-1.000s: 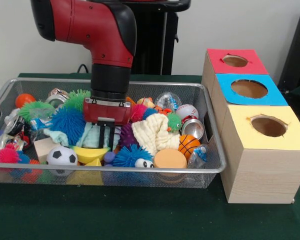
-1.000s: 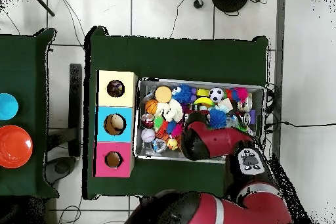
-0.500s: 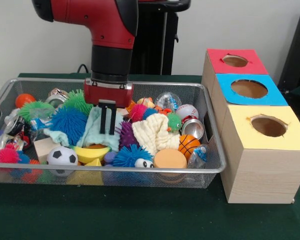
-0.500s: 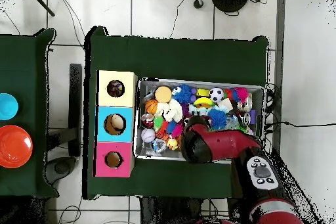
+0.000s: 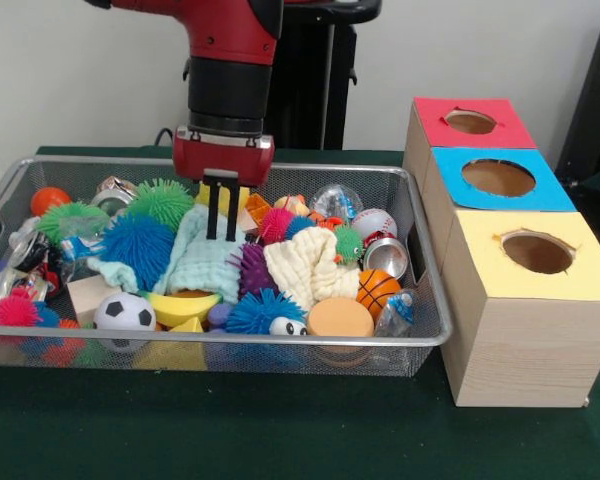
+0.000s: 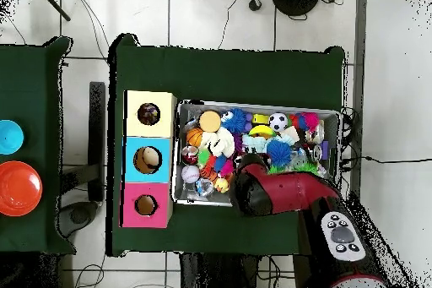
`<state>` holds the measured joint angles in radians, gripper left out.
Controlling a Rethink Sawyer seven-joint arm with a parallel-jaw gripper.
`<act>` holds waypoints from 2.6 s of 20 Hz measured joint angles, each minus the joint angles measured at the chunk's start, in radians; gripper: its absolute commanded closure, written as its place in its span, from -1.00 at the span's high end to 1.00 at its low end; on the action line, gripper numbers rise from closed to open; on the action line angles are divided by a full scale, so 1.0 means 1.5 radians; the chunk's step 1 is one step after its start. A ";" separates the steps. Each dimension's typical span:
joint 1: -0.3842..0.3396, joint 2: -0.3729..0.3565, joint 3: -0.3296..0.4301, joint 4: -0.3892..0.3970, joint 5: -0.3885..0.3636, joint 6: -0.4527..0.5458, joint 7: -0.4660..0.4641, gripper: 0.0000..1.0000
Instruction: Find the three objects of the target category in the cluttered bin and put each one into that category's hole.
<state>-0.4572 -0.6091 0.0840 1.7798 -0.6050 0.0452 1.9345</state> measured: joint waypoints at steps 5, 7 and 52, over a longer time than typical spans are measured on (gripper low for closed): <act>-0.002 -0.033 0.014 0.025 0.000 0.010 0.000 1.00; -0.002 -0.036 0.016 0.028 0.000 0.010 0.000 1.00; 0.116 0.072 -0.162 0.032 0.001 -0.099 0.000 1.00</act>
<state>-0.2827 -0.5016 -0.1583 1.8271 -0.6036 -0.1027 1.9345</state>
